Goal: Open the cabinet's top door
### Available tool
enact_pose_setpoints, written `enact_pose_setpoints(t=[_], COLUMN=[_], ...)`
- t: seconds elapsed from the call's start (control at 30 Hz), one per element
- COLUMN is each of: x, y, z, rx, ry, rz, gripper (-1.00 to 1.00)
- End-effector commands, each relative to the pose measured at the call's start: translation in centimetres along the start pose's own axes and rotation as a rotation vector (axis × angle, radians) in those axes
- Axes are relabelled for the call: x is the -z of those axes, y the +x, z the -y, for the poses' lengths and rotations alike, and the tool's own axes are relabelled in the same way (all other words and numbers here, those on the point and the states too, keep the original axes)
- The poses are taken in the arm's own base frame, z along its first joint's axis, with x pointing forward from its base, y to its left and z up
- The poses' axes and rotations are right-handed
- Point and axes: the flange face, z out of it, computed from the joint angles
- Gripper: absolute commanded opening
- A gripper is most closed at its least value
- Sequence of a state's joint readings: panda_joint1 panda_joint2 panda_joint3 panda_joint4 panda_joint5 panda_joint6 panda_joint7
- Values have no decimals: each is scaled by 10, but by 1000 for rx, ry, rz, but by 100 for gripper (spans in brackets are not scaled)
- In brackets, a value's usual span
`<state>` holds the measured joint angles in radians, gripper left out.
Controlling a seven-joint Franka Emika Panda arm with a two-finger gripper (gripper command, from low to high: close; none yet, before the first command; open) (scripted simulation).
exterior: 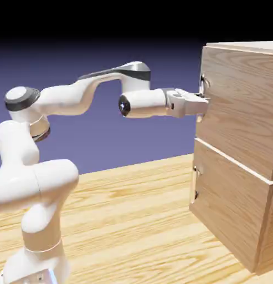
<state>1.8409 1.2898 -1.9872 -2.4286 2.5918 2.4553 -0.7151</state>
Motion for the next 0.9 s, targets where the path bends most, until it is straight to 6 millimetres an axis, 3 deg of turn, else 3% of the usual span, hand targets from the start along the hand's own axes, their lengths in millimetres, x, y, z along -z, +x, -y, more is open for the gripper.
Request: enact_pose_setpoints(t=[0.0, 0.4, 0.87], x=[8, 95, 162], y=[3, 47, 113], z=[-3, -47, -113], rx=[0, 0, 0], ry=[19, 240, 478], rz=[19, 241, 479], gripper=[-100, -100, -100])
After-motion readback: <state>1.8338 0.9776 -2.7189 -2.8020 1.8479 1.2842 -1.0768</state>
